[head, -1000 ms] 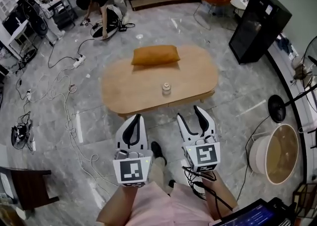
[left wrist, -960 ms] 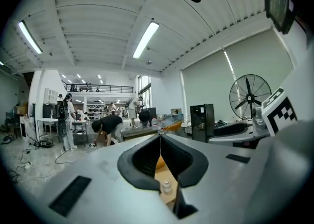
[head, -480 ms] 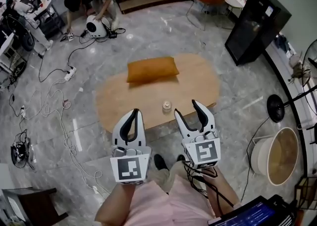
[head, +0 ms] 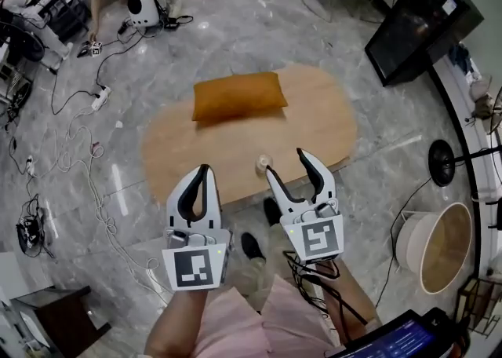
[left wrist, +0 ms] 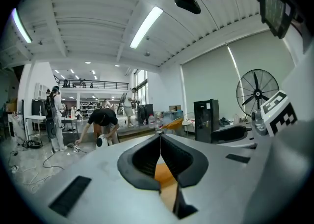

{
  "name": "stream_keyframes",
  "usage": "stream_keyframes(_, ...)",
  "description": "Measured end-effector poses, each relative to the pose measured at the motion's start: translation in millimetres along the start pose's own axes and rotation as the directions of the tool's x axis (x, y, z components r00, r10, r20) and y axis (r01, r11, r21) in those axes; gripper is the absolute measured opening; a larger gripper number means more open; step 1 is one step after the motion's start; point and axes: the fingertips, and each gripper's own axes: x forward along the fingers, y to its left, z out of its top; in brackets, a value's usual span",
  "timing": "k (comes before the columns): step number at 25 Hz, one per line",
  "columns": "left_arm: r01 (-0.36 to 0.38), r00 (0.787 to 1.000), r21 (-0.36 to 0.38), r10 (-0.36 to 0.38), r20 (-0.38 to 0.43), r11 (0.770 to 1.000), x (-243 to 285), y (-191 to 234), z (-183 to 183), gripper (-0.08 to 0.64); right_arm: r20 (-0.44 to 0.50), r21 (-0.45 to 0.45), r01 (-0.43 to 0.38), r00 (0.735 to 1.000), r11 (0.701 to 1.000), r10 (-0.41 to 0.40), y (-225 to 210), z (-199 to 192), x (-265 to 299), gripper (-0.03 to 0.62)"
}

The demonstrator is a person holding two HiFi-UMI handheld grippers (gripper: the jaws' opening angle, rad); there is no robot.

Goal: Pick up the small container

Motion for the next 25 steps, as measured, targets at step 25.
stream_keyframes(25, -0.05, 0.952, -0.056, 0.031, -0.306, 0.997, 82.5, 14.0, -249.4, 0.014, -0.332, 0.091, -0.123, 0.932, 0.988, 0.147, 34.1, -276.9, 93.8, 0.302)
